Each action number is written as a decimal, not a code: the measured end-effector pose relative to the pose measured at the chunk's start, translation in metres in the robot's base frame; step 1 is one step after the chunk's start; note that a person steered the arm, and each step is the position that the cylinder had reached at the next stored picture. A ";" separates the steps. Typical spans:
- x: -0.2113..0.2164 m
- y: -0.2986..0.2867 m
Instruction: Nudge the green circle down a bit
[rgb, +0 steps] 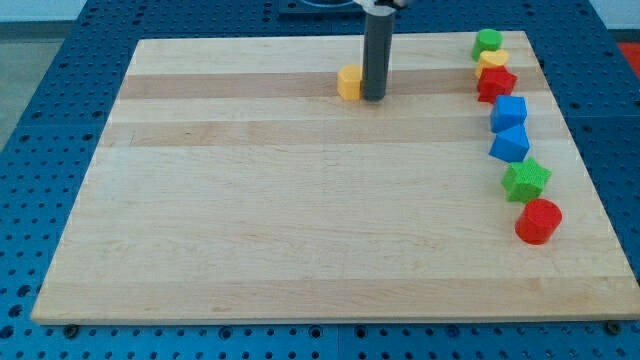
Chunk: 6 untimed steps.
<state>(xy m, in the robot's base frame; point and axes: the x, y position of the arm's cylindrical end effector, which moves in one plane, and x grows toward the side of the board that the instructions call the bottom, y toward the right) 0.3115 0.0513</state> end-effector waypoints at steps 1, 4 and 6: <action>-0.023 0.005; -0.115 0.062; -0.119 0.109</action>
<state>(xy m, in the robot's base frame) 0.1921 0.1600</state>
